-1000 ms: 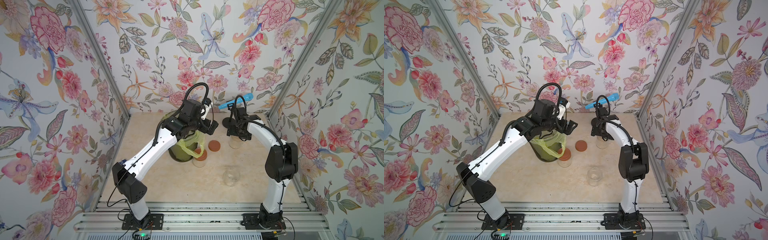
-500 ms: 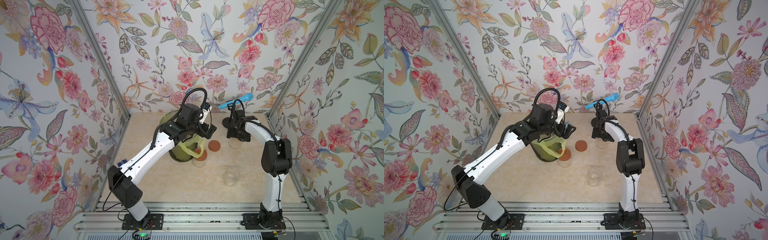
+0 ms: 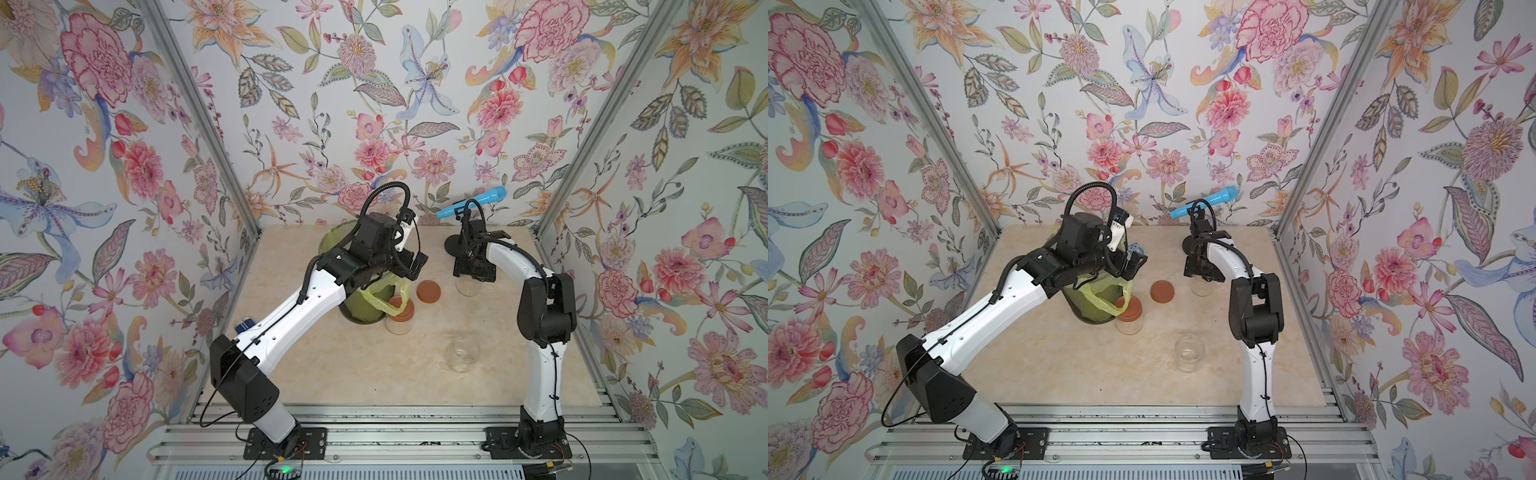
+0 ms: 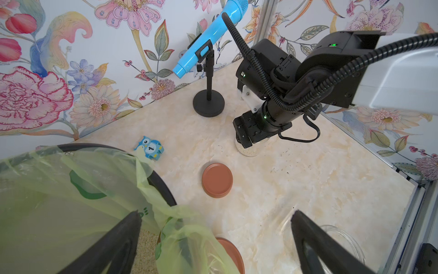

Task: Empty moldy rice from jars
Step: Pick up the jar from the center of the board.

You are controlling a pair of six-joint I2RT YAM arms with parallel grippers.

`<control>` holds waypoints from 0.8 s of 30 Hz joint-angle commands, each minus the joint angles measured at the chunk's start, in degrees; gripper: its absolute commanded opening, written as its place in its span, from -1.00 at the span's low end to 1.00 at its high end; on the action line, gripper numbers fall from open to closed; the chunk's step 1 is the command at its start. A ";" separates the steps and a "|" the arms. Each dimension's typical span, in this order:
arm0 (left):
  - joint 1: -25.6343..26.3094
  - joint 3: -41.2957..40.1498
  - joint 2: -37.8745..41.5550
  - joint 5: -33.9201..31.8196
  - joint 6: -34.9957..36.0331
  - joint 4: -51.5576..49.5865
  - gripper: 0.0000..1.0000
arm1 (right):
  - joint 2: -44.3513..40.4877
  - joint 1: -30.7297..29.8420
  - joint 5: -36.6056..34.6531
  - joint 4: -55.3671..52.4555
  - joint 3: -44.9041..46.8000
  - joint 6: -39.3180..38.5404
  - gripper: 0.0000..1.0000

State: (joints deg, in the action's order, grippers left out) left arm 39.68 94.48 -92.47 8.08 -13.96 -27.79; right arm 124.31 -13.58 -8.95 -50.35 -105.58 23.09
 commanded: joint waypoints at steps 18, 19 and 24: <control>0.22 -4.30 10.02 -4.39 3.74 -2.28 0.99 | -9.37 -4.37 -0.52 -5.19 -0.24 -2.85 -1.00; 0.23 -4.29 10.18 -4.09 4.00 -2.97 0.99 | -10.03 -4.63 0.05 -5.45 -0.13 -2.81 -1.00; 0.22 -6.04 12.74 -2.95 5.15 -5.01 0.99 | -13.12 -6.75 1.83 -7.52 -0.26 -2.94 -1.00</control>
State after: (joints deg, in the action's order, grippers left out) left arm 39.68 89.97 -82.24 4.27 -10.76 -30.33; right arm 115.33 -19.35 -7.68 -55.53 -105.47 21.12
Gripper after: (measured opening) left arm 0.996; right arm 0.878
